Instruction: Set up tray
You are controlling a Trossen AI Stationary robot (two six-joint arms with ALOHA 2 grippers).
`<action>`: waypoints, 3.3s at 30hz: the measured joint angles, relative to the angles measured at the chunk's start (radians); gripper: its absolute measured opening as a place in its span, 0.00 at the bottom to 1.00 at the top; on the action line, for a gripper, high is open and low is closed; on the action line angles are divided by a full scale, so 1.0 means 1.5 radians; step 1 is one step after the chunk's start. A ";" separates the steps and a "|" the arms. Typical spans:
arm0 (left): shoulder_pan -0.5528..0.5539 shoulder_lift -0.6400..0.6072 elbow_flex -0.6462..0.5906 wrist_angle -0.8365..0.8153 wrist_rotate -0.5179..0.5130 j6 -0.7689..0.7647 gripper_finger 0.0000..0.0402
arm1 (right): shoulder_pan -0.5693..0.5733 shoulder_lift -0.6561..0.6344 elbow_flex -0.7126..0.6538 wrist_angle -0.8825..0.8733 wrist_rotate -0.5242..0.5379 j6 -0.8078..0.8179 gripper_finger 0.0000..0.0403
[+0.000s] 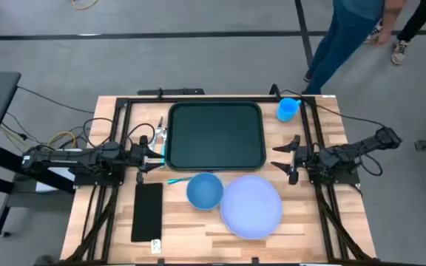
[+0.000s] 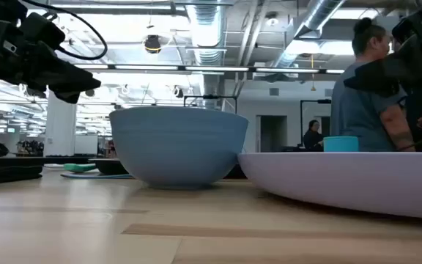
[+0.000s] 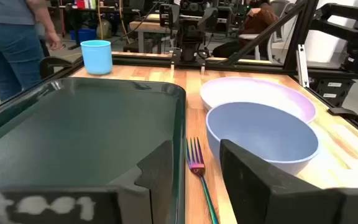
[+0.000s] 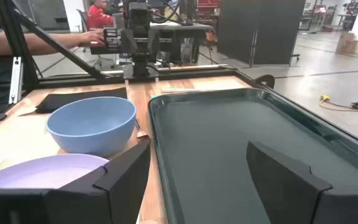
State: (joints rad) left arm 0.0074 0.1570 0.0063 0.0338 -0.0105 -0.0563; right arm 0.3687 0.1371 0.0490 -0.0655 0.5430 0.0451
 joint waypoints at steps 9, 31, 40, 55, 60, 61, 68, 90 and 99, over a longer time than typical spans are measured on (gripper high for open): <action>0.000 0.000 0.000 0.000 0.000 0.000 0.30 | 0.000 0.000 0.000 0.000 0.000 0.000 0.65; 0.000 0.000 0.000 0.000 0.000 0.000 0.30 | 0.000 0.000 0.000 0.000 0.000 0.000 0.65; 0.000 0.000 0.000 0.000 0.000 0.000 0.30 | 0.000 0.000 0.000 0.000 0.000 0.000 0.65; 0.000 0.000 0.000 0.000 0.000 0.000 0.30 | 0.000 0.000 0.000 0.000 0.000 0.000 0.65; 0.000 0.000 0.000 0.000 0.000 0.000 0.30 | -0.002 0.000 -0.001 0.003 0.016 -0.010 0.65; 0.000 0.000 0.000 0.000 0.000 0.000 0.30 | -0.005 0.000 -0.001 0.008 0.040 -0.020 0.65; 0.000 0.000 0.000 0.000 0.000 0.000 0.30 | -0.029 0.000 -0.004 0.073 0.075 -0.050 0.65; 0.000 0.000 0.000 0.018 -0.029 -0.011 0.30 | -0.152 -0.001 -0.001 0.602 0.297 -0.159 0.65; 0.000 0.000 0.000 0.021 -0.026 -0.012 0.30 | -0.260 0.072 0.111 0.598 0.080 -0.182 0.65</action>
State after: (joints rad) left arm 0.0071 0.1570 0.0063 0.0660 -0.0502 -0.0742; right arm -0.0215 0.2445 0.2160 0.8309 0.6637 -0.2282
